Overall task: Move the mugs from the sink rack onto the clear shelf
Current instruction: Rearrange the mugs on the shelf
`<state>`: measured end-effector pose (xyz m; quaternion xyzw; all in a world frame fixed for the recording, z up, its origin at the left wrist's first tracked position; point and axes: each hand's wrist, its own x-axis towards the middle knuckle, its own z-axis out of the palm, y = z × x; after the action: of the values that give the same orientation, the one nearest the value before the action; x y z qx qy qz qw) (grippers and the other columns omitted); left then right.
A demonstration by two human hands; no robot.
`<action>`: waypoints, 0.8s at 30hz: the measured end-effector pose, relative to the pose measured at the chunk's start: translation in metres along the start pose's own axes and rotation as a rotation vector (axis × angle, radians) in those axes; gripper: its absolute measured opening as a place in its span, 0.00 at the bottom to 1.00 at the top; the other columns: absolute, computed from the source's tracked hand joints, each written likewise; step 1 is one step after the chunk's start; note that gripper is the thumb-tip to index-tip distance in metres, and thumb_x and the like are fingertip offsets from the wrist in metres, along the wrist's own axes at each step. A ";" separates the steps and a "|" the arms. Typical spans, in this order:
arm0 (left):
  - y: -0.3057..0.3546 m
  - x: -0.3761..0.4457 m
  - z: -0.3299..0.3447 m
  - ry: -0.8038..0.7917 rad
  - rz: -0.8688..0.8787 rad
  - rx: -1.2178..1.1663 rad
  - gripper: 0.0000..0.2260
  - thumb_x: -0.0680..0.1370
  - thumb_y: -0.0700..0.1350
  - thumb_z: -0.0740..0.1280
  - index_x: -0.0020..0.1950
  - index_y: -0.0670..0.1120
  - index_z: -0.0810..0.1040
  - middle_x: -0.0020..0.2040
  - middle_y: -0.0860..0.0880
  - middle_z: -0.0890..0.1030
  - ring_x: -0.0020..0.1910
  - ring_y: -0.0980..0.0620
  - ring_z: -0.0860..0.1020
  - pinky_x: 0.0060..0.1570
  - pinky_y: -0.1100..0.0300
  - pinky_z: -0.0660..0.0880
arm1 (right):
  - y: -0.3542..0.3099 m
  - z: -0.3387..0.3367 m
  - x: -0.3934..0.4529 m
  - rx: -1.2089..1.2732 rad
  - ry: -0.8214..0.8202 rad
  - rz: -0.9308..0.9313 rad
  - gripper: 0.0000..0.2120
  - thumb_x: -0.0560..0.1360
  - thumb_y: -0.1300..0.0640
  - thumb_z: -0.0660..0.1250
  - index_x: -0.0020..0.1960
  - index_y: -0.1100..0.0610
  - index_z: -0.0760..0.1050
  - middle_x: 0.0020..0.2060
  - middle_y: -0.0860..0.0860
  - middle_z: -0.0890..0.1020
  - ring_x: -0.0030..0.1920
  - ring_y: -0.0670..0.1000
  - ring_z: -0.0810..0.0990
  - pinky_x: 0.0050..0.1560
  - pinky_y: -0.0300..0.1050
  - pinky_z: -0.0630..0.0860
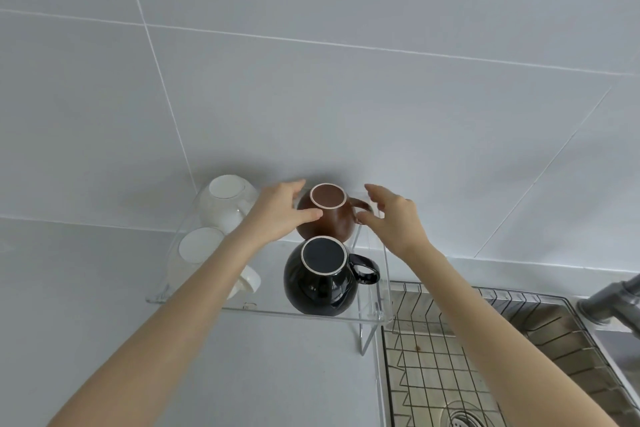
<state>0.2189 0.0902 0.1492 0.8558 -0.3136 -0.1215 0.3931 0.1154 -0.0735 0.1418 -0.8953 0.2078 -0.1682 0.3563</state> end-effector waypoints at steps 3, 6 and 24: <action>-0.011 -0.031 -0.033 0.100 -0.002 -0.099 0.26 0.71 0.46 0.72 0.68 0.48 0.69 0.68 0.47 0.73 0.65 0.46 0.73 0.66 0.53 0.69 | -0.033 0.009 -0.036 0.115 0.080 -0.161 0.15 0.73 0.62 0.65 0.60 0.58 0.75 0.52 0.55 0.82 0.50 0.51 0.78 0.52 0.33 0.73; -0.034 -0.062 -0.070 0.186 -0.101 -0.142 0.22 0.70 0.48 0.72 0.63 0.50 0.74 0.63 0.51 0.76 0.60 0.50 0.74 0.61 0.56 0.69 | -0.063 0.036 -0.080 0.136 0.020 -0.394 0.12 0.73 0.58 0.66 0.55 0.58 0.78 0.48 0.53 0.84 0.44 0.49 0.78 0.49 0.34 0.72; -0.070 -0.107 -0.085 0.080 -0.177 -0.100 0.10 0.59 0.59 0.69 0.40 0.64 0.80 0.44 0.39 0.83 0.42 0.50 0.76 0.46 0.57 0.70 | -0.087 0.101 -0.061 -0.270 -0.261 -0.341 0.09 0.75 0.63 0.59 0.35 0.59 0.67 0.31 0.61 0.72 0.35 0.60 0.66 0.39 0.54 0.71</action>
<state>0.2054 0.2436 0.1485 0.8637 -0.2144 -0.1372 0.4349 0.1306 0.0708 0.1245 -0.9710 0.0267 -0.0795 0.2239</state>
